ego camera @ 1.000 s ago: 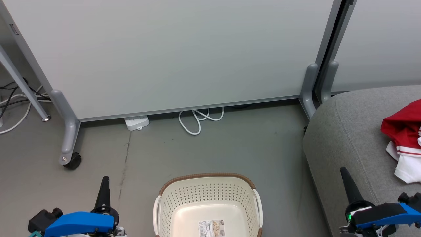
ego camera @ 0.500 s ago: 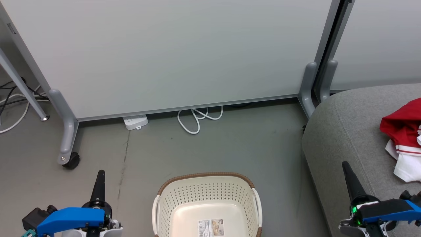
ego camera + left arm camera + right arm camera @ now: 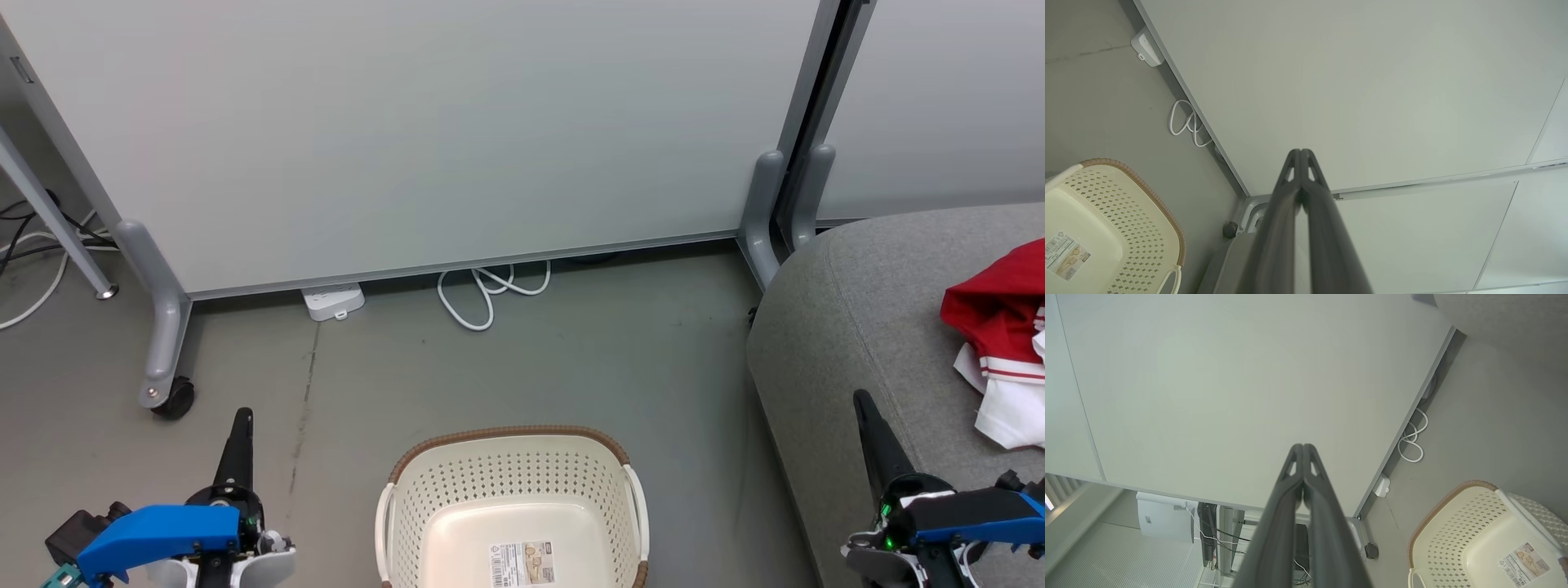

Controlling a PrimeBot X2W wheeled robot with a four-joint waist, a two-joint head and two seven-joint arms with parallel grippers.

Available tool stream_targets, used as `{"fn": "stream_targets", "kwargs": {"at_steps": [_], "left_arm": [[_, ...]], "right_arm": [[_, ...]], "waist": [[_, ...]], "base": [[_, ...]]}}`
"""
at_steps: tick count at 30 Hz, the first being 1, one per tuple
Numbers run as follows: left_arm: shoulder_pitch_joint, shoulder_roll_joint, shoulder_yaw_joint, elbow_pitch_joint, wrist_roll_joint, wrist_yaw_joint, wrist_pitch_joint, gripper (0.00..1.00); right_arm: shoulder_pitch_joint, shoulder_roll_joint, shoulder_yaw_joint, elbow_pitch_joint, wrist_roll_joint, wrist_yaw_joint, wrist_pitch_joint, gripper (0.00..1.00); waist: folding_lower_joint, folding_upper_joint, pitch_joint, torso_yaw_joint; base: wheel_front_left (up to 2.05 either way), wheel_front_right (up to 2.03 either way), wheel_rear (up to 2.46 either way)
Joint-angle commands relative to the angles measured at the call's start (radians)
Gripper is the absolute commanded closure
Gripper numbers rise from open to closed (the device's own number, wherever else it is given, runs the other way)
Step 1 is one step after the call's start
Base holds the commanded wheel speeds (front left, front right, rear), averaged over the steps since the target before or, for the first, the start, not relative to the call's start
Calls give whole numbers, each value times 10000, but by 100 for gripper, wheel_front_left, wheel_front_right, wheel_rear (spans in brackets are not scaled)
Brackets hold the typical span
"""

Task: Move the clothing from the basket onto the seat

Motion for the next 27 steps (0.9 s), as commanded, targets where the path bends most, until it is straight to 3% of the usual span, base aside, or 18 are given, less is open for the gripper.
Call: {"fn": "stream_targets", "kwargs": {"at_steps": [1,27], "left_arm": [[-179,-8,78,-101,-169,-27,59,100],[-377,-57,444,-355,-1840,-34,568,100]], "right_arm": [[-163,5,-22,-68,215,6,29,100],[-363,34,-115,-63,2177,7,226,100]], "waist": [[-1,0,3,-4],[-1,0,85,-97]], "base": [[0,0,0],[0,0,0]]}}
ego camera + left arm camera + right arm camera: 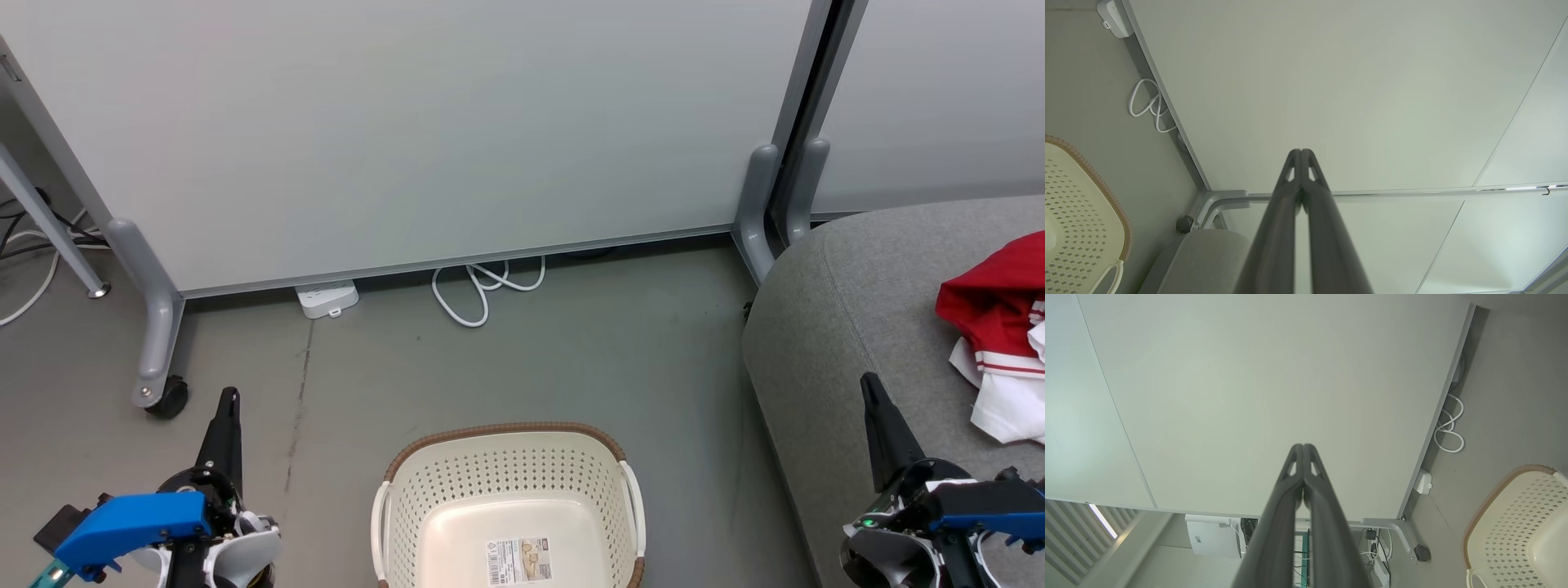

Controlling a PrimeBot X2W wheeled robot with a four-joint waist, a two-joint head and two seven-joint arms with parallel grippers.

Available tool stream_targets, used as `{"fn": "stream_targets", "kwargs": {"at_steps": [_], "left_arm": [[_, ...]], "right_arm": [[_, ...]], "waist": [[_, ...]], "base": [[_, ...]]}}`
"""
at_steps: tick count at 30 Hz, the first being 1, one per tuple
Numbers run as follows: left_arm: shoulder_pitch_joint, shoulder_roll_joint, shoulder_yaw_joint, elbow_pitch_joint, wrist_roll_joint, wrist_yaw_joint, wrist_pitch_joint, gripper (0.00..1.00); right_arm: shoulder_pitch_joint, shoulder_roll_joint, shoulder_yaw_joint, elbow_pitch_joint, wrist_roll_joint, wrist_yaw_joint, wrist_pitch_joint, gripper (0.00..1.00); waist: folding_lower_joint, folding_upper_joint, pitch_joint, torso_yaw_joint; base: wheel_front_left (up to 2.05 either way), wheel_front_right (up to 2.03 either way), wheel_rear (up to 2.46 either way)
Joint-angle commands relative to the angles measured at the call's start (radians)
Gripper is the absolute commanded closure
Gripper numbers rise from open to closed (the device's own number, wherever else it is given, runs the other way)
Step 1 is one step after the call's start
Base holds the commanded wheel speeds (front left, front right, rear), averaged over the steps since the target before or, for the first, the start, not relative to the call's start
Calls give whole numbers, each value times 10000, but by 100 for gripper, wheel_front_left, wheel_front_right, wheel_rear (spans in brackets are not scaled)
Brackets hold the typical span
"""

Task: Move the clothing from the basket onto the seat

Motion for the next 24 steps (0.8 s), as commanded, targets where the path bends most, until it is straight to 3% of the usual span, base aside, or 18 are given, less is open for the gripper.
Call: {"fn": "stream_targets", "kwargs": {"at_steps": [1,24], "left_arm": [[-152,-18,43,-74,-166,-35,59,100],[-150,-21,66,-78,-224,-35,95,100]], "right_arm": [[-128,29,-31,-28,185,7,32,100],[-136,28,-30,-25,261,7,43,100]], "waist": [[0,0,4,-5],[0,0,10,-11]], "base": [[0,0,0],[0,0,0]]}}
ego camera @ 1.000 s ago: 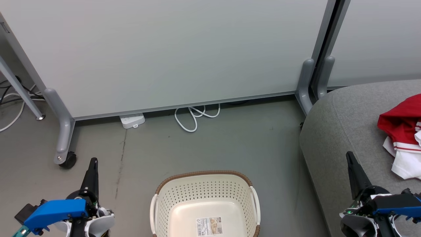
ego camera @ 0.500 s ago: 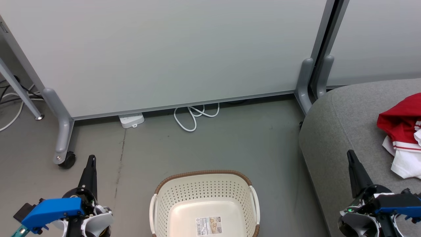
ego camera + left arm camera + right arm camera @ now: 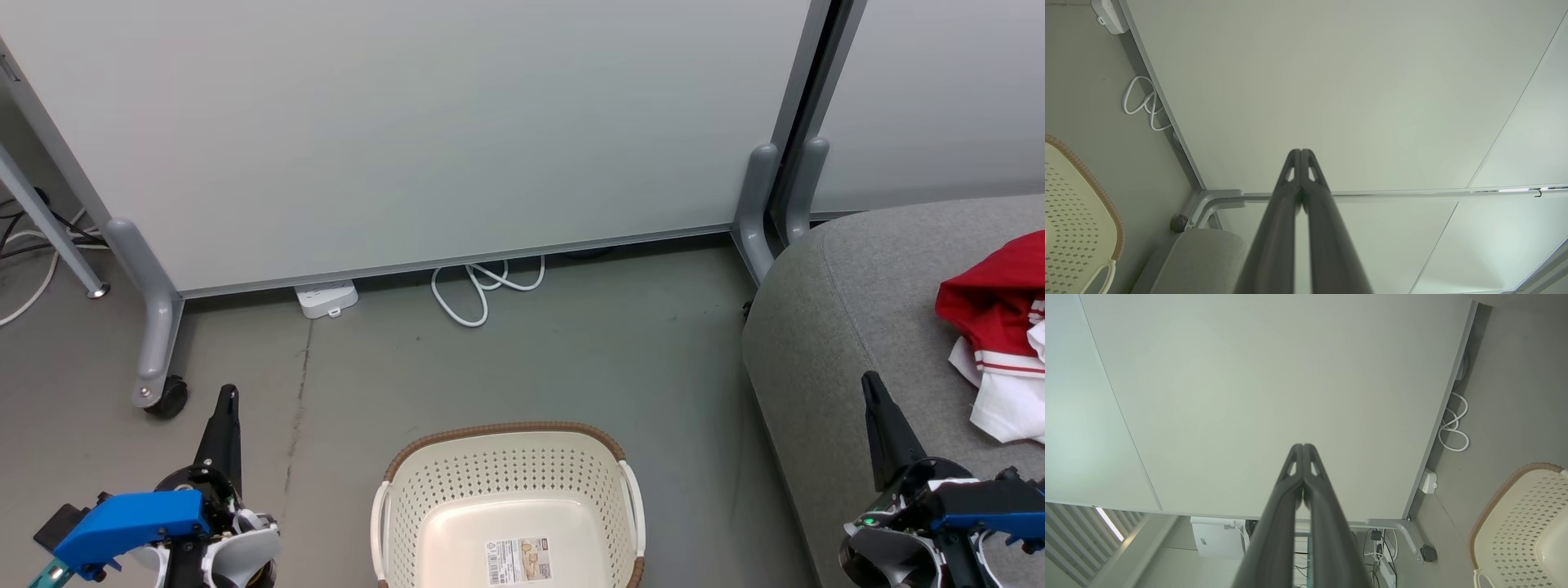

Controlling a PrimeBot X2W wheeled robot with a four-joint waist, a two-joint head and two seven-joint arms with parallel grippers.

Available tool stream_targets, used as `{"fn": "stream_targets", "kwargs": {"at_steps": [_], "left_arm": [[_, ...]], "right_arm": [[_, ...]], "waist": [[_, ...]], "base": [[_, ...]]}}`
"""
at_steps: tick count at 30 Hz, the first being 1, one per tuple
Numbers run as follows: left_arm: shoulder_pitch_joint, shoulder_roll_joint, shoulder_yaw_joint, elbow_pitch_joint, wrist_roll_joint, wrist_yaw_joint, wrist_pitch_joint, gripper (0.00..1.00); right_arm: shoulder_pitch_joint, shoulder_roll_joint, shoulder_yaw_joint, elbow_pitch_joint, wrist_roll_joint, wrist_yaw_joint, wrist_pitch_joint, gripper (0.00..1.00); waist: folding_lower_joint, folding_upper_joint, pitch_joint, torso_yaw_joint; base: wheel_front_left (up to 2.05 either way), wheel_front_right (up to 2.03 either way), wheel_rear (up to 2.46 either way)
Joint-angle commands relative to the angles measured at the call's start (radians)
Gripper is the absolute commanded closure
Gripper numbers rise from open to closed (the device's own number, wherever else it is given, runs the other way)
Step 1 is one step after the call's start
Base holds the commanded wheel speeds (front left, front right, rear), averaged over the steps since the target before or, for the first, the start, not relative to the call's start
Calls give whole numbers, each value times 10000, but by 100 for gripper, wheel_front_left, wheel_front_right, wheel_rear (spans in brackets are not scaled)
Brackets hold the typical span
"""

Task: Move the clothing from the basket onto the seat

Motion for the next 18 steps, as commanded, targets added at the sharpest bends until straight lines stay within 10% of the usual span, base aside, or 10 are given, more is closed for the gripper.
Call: {"fn": "stream_targets", "kwargs": {"at_steps": [1,18], "left_arm": [[-112,-14,27,-38,-17,-35,45,100],[-112,-15,28,-39,-15,-35,45,100]], "right_arm": [[-106,24,-16,-17,23,7,26,100],[-106,23,-17,-17,23,7,25,100]], "waist": [[0,0,0,1],[0,0,0,1]], "base": [[0,0,0],[0,0,0]]}}
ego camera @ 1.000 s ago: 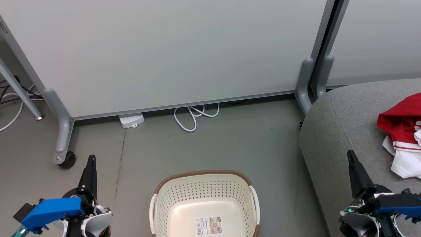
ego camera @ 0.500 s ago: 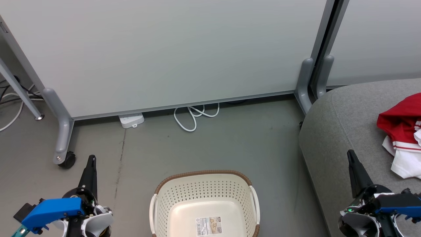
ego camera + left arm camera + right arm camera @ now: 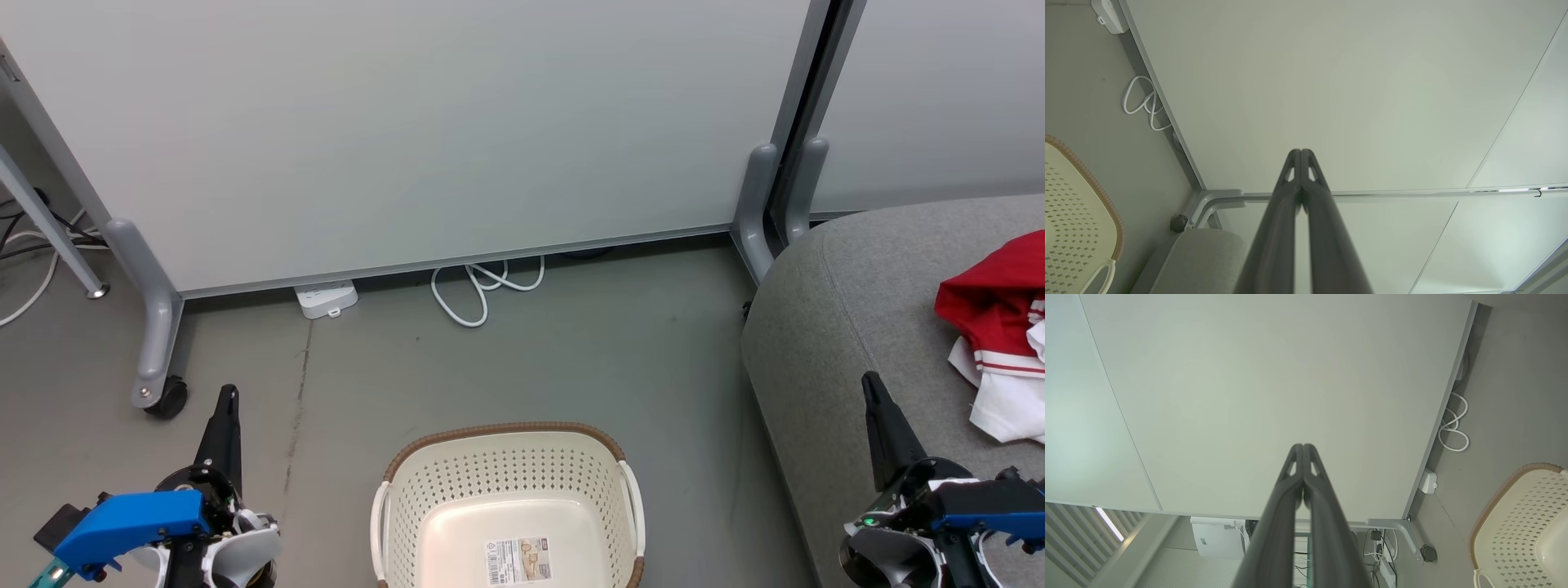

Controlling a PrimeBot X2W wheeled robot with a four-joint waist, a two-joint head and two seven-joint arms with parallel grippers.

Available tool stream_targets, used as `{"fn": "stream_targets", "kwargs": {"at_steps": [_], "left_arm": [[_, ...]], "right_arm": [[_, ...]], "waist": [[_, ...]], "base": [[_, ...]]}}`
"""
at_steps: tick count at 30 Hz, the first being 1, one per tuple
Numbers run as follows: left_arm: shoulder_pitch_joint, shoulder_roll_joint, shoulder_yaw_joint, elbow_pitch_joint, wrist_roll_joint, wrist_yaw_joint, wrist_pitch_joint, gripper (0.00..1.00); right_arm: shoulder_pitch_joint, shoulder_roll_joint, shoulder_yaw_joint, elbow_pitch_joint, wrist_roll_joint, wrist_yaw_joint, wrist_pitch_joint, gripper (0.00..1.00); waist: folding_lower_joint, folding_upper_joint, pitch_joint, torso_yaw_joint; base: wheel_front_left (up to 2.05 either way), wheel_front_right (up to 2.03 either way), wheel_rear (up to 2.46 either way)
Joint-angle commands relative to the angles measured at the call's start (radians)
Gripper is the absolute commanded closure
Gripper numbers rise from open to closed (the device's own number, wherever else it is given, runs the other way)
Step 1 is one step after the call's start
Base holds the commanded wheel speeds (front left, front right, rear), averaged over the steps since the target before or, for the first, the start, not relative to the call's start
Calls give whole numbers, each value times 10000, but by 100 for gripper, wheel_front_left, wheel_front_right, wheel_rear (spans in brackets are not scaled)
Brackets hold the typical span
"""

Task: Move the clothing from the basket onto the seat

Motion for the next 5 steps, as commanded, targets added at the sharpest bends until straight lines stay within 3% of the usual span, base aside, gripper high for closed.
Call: {"fn": "stream_targets", "kwargs": {"at_steps": [1,5], "left_arm": [[-112,-15,26,-39,-15,-35,43,100],[-112,-15,26,-39,-15,-36,44,100]], "right_arm": [[-107,21,-17,-17,23,7,25,100],[-107,21,-17,-17,21,7,25,100]], "waist": [[0,0,0,1],[0,0,0,1]], "base": [[0,0,0],[0,0,0]]}}
